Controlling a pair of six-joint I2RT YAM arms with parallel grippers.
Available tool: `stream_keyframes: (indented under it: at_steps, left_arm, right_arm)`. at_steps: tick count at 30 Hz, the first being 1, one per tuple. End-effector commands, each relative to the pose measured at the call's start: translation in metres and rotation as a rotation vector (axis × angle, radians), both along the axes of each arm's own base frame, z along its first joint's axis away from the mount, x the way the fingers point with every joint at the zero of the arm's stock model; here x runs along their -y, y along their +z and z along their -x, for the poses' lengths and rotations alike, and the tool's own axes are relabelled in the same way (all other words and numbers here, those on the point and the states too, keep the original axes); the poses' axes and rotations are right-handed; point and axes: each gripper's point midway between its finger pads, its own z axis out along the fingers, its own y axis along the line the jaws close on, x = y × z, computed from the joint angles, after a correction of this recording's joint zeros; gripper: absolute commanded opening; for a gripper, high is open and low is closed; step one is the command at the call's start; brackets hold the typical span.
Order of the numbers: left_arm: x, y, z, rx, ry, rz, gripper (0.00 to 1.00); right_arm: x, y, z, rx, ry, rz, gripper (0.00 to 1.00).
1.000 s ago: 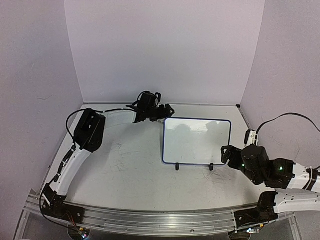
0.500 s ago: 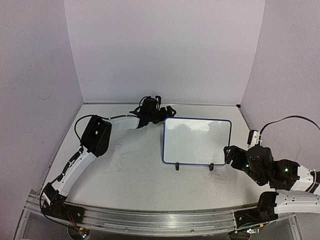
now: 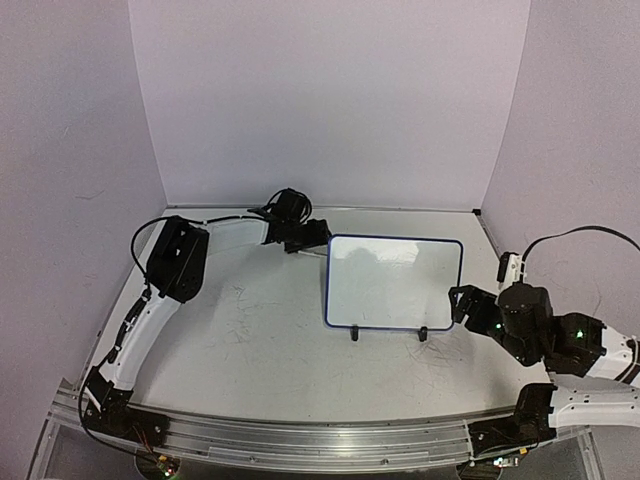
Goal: Write a sentence on the whiteboard
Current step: Move the whiteboard marker to the center of the board.
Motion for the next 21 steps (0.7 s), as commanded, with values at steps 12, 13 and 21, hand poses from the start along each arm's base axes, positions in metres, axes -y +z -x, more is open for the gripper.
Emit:
stream_keyframes:
  at_steps: [12,13,21]
  left_arm:
    - [-0.111,0.039,0.123,-0.08,-0.079,-0.386,0.88]
    - [-0.114,0.041,0.127,-0.077,-0.089,-0.388,0.88]
    - [-0.131,0.039,0.117,0.038,-0.138,-0.589,0.9]
  right_arm:
    - [0.001,0.042,-0.002,0.084,0.013,-0.002,0.89]
    - [0.001,0.044,-0.002,0.087,0.017,0.002,0.89]
    - [-0.023,0.04,-0.001,0.058,0.153,0.106,0.89]
